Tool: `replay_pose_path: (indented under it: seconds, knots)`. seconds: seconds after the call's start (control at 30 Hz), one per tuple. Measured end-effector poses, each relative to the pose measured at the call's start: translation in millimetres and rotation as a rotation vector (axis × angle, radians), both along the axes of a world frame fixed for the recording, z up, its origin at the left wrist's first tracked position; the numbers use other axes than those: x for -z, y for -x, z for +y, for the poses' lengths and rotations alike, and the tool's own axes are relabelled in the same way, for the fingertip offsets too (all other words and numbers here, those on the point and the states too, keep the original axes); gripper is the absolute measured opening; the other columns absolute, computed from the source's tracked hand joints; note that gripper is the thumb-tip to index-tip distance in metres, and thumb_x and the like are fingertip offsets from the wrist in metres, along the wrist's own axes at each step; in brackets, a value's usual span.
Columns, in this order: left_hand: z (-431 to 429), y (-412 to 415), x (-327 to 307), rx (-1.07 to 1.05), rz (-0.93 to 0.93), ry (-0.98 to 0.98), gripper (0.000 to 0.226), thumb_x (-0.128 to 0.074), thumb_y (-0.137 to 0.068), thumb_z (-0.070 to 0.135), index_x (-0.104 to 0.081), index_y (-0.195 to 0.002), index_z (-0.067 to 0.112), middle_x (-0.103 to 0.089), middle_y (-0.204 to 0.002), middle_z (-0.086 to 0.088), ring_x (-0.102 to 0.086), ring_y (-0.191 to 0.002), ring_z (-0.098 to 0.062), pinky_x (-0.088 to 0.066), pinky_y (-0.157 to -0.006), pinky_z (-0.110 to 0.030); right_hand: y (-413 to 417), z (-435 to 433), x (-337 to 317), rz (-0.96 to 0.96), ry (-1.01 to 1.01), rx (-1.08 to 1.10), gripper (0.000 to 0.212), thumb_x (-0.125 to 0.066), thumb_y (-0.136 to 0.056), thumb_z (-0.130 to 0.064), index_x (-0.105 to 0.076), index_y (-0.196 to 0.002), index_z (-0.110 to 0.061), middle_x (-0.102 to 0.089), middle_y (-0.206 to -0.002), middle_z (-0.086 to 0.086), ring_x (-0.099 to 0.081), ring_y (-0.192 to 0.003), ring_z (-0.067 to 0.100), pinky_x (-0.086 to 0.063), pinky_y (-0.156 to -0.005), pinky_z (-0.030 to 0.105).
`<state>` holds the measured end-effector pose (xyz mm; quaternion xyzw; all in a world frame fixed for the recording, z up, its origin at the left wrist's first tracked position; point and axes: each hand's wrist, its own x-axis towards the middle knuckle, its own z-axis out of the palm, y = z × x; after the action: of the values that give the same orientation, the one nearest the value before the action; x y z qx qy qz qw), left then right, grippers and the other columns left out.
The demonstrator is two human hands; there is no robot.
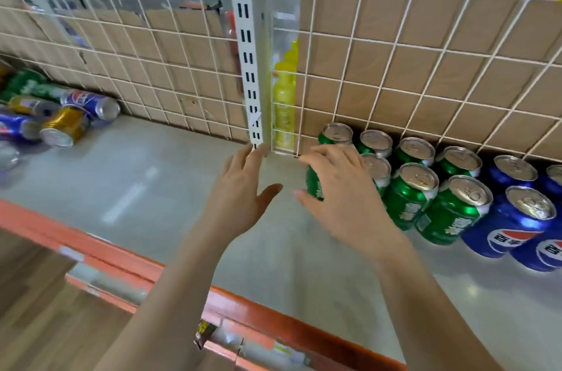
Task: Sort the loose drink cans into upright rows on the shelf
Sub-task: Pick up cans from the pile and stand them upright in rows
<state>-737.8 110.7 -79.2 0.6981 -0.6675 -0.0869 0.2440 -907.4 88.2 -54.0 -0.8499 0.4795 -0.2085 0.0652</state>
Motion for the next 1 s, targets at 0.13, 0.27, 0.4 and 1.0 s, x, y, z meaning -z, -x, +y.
replay_pose_path:
  seconds: [0.13, 0.27, 0.4, 1.0]
  knots:
    - [40, -54, 2, -0.162, -0.045, -0.043, 0.067, -0.054, -0.090, 0.041, -0.025, -0.146, 0.018, -0.030, -0.148, -0.005, -0.030, -0.134, -0.027, -0.030, -0.107, -0.038, -60, 11, 5, 0.038, -0.050, -0.139, 0.048, -0.061, -0.085, -0.039, -0.051, -0.128, -0.018, -0.048, -0.131, 0.004, -0.041, -0.123, 0.028, -0.031, -0.105, 0.040]
    - [82, -120, 5, -0.341, 0.012, -0.034, 0.060, -0.057, -0.089, 0.036, -0.035, -0.142, 0.017, -0.042, -0.136, -0.007, -0.042, -0.124, -0.031, -0.038, -0.100, -0.042, -133, 31, 10, 0.042, -0.115, -0.277, 0.046, -0.060, -0.086, -0.040, -0.051, -0.127, -0.021, -0.046, -0.133, 0.000, -0.040, -0.125, 0.024, -0.030, -0.105, 0.037]
    - [117, -189, 8, -0.410, 0.013, -0.050, 0.057, -0.058, -0.089, 0.034, -0.039, -0.140, 0.017, -0.044, -0.133, -0.008, -0.044, -0.122, -0.031, -0.039, -0.098, -0.041, -206, 50, 20, 0.078, -0.160, -0.342, 0.046, -0.062, -0.085, -0.039, -0.054, -0.125, -0.018, -0.050, -0.130, 0.004, -0.044, -0.120, 0.026, -0.033, -0.103, 0.037]
    - [149, -446, 11, -0.425, 0.029, -0.050, 0.051, -0.053, -0.092, 0.038, -0.038, -0.139, 0.023, -0.042, -0.135, 0.001, -0.043, -0.124, -0.021, -0.040, -0.092, -0.036, -462, 62, 27, 0.106, -0.179, -0.302, 0.041, -0.058, -0.088, -0.039, -0.052, -0.124, -0.022, -0.047, -0.129, 0.001, -0.042, -0.119, 0.023, -0.033, -0.096, 0.033]
